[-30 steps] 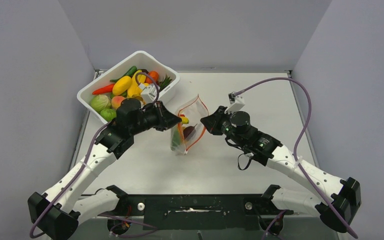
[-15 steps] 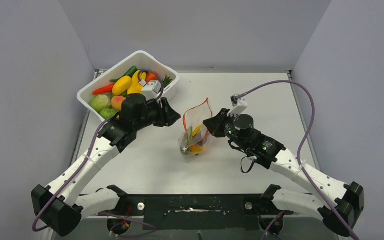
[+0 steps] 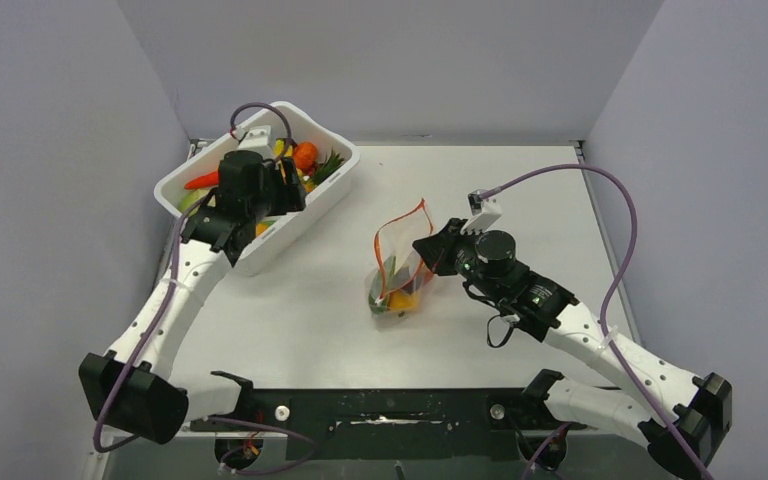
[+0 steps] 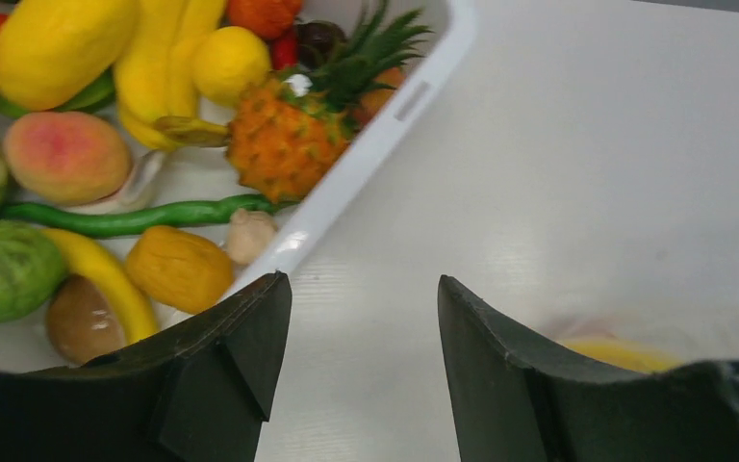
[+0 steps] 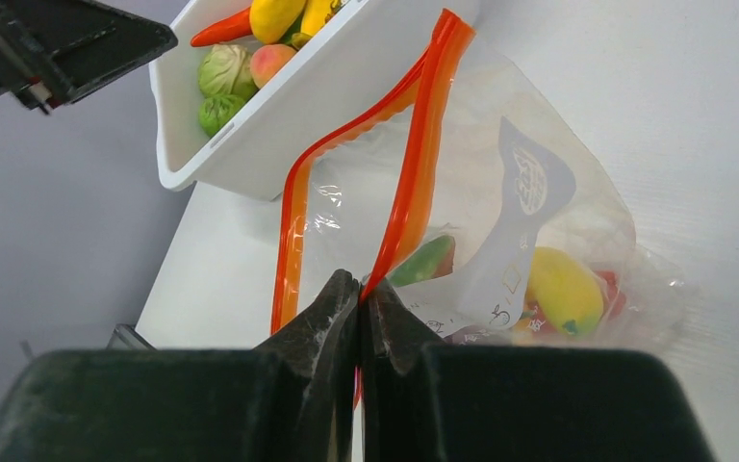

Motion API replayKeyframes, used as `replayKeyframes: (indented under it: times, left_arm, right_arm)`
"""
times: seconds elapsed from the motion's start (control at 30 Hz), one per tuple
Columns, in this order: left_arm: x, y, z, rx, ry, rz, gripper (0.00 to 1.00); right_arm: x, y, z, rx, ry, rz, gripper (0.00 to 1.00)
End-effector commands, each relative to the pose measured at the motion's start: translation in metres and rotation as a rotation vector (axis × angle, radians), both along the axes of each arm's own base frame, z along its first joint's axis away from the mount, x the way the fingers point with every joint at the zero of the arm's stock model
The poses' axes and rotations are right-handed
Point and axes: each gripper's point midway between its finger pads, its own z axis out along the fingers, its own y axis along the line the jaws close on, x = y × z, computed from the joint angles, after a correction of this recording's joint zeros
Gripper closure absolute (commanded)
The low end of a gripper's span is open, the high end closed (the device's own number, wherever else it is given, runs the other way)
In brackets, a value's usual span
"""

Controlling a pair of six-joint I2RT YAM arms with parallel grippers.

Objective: Place the food in the zip-top bag and seal the zipper
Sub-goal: Pick up the fake fruit from the bin.

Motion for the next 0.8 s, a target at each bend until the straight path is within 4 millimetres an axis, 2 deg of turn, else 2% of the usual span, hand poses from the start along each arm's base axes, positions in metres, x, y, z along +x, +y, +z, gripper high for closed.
replayKeyframes:
  times: [0.0,0.13,0.27,0.43,0.57,0.63,0.77]
  left_arm:
    - [0.029,0.050,-0.001,0.041,0.023,0.099,0.44]
    - [0.052,0.095,-0.011,0.084,0.039,0.228,0.44]
    - [0.070,0.120,-0.017,0.141,0.027,0.280,0.37]
    - [0.096,0.148,-0.038,0.204,0.060,0.337,0.36]
    - [0.123,0.159,-0.041,0.347,-0.008,0.298,0.36]
    - [0.133,0.159,-0.048,0.454,-0.035,0.217,0.33]
    - [0.151,0.161,-0.060,0.546,-0.046,0.155,0.28]
  right_arm:
    - [0.001,-0.001,0.032,0.063,-0.096,0.011,1.00]
    - [0.003,-0.006,0.034,0.052,-0.101,0.005,1.00]
    - [0.006,-0.008,0.041,0.048,-0.108,0.000,1.00]
    - [0.009,-0.008,0.041,0.049,-0.101,-0.010,1.00]
    - [0.012,-0.005,0.037,0.059,-0.090,-0.010,1.00]
    - [0.013,-0.002,0.037,0.057,-0.084,-0.002,1.00]
    - [0.016,0.001,0.037,0.045,-0.072,0.000,1.00]
